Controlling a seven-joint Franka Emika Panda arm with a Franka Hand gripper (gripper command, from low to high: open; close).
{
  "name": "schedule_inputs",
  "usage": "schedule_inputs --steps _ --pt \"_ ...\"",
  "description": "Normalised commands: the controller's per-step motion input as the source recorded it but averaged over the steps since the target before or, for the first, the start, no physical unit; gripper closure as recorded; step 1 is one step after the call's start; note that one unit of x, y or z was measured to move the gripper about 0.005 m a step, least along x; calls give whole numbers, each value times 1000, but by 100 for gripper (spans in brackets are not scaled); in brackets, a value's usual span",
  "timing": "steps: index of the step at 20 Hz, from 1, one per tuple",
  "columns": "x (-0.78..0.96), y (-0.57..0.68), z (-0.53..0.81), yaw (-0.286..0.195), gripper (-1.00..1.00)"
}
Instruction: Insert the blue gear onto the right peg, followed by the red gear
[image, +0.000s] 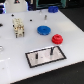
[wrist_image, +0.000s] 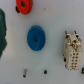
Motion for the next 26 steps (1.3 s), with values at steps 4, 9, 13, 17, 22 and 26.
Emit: schedule_inputs --steps 4,9,13,17,22,26 --pt "-642 421 -358 0 -100" --pt "-599 388 -402 0 -100" --pt "-536 235 -501 0 -100" --pt "-452 151 -603 0 -100" --pt "-367 97 -641 0 -100" --pt "-301 24 -616 0 -100"
